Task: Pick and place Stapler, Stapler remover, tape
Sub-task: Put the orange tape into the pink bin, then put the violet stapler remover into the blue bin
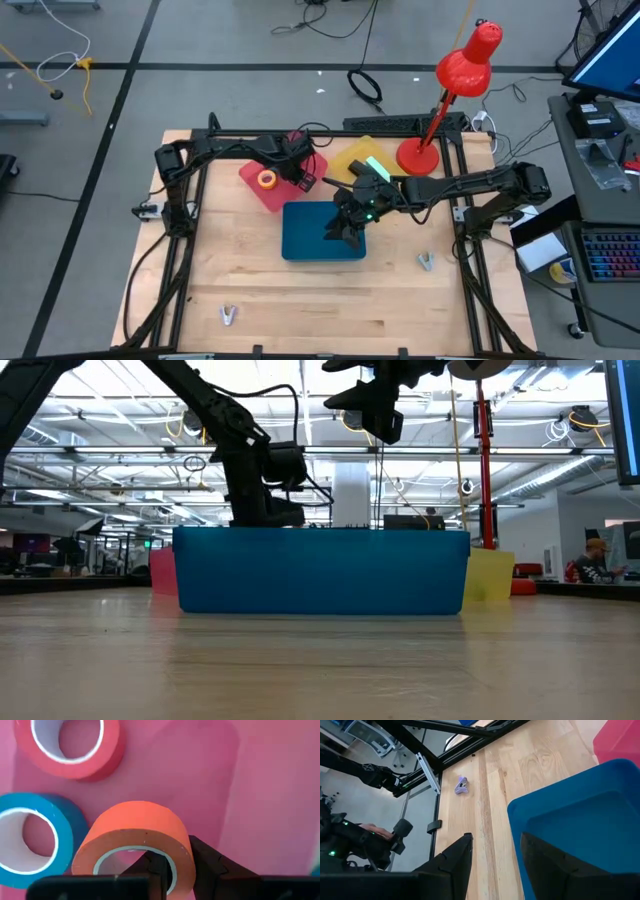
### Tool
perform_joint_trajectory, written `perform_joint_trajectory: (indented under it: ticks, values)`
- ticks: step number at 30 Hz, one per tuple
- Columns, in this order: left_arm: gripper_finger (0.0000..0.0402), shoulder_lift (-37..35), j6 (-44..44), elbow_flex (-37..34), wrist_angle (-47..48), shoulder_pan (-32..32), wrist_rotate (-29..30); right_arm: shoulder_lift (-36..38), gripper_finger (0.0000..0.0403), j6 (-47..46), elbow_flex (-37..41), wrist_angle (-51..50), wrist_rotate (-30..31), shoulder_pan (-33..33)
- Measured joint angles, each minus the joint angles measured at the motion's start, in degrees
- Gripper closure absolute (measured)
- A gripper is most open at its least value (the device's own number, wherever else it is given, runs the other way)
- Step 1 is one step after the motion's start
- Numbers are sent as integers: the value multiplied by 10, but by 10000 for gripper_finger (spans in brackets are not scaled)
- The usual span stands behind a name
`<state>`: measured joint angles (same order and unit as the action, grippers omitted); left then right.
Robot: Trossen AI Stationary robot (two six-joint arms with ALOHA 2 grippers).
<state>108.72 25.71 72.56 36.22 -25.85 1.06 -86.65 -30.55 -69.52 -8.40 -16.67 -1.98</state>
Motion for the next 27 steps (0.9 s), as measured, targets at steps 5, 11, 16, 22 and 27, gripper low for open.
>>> perform_joint_trajectory:
  ticks: [5, 11, 16, 22, 27]
  values:
    - [333, 5, 2, 0, -3, 0, -13, 0, 243, 0, 0, 0, 0, 0]
    - [310, 5, -6, 0, -4, 0, -13, 0, 242, 0, 0, 0, 0, 0]
    - [275, 5, -21, 0, -4, 0, -10, 0, 242, 0, 0, 1, 0, 0]
    - [216, 4, -30, 5, 6, -6, -13, 0, 243, 0, 0, 1, 0, 0]
    - [192, 3, -32, 65, 111, -20, -57, 0, 241, 0, 0, 0, 0, 0]
